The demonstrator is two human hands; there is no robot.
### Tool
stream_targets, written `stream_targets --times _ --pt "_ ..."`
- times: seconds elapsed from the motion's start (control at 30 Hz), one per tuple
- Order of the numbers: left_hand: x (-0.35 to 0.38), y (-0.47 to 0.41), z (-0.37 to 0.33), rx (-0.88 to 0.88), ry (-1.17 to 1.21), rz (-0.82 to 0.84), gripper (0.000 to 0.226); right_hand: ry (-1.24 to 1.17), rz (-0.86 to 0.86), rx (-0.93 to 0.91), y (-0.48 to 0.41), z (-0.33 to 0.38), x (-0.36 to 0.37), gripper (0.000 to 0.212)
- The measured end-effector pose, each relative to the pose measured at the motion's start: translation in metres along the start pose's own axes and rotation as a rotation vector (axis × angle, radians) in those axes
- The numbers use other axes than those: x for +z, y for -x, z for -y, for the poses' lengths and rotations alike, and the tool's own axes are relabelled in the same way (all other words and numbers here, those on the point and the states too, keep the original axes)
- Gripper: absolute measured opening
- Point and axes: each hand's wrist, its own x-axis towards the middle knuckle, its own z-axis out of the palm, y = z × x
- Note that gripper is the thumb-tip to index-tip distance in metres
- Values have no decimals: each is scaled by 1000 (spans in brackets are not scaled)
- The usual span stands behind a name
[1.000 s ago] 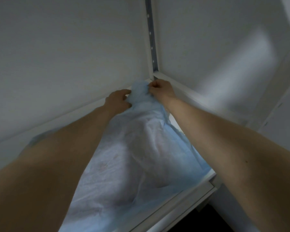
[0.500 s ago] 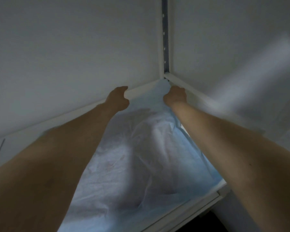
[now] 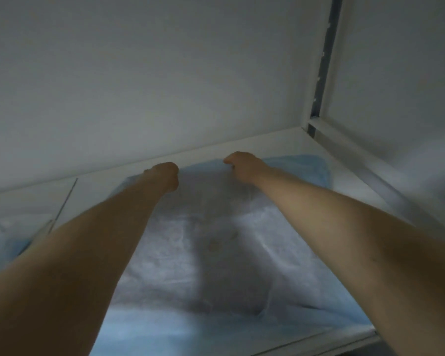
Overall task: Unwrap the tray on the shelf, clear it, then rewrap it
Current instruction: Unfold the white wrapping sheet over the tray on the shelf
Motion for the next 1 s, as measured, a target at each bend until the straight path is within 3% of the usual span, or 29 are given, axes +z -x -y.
stream_targets --times 0.3,0.43,0.6,0.87,1.0 --pt "10 0 47 -1 -92 -90 43 169 51 -67 -12 28 17 53" --pt "12 -4 67 29 -48 -27 51 201 30 -42 -17 34 20 49" --pt "9 -13 76 124 -110 -39 35 254 -4 -22 -20 44 25 47" --pt "6 -27 92 68 275 14 27 228 -86 42 -27 67 31 36" --pt "8 -27 97 74 433 -57 22 194 -103 47 -32 71 40 36"
